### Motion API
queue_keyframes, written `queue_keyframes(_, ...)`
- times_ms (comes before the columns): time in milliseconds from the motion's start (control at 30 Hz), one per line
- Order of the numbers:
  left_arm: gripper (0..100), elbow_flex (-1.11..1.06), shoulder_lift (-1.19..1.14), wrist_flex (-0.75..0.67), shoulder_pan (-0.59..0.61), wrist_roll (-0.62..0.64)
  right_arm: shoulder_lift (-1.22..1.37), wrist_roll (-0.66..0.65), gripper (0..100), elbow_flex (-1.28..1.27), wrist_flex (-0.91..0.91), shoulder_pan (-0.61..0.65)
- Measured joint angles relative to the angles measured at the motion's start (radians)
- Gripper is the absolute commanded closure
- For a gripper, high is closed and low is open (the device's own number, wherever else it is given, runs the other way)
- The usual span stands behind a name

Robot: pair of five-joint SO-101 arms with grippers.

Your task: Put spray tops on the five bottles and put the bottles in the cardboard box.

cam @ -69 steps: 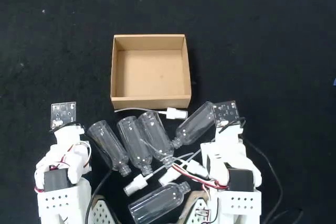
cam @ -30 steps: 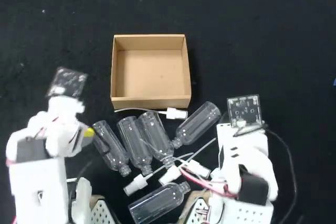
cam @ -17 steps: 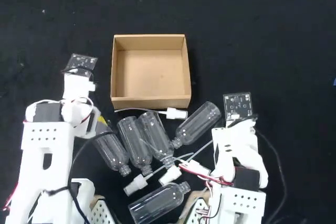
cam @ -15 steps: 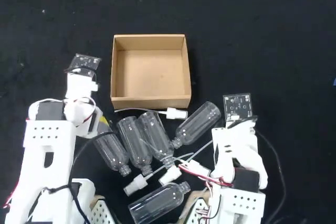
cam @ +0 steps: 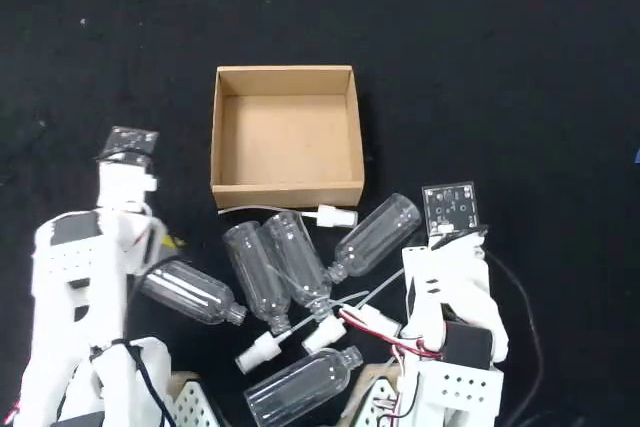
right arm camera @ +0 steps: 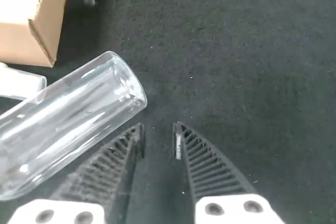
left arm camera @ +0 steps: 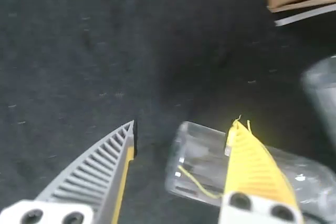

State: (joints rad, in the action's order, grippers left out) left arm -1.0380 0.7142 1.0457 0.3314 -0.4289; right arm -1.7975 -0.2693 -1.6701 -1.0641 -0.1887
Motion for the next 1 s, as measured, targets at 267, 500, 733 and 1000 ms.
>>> queue_keyframes(267, 74, 0.012, 0.0, 0.0, 0.192, -0.27, 0.0, 0.0, 91.0, 0.0, 0.0, 0.0)
queue_keyframes(500, 74, 0.285, 0.0, 0.25, 0.14, -0.391, 0.0, 0.0, 91.0, 0.0, 0.0, 0.006)
queue_keyframes(733, 74, 0.373, -0.006, 0.566, -0.124, -0.646, 0.0, 0.0, 91.0, 0.0, 0.0, 0.006)
queue_keyframes(1000, 74, 0.13, -0.006, 0.48, -0.331, -0.712, 0.0, 0.0, 91.0, 0.0, 0.0, 0.006)
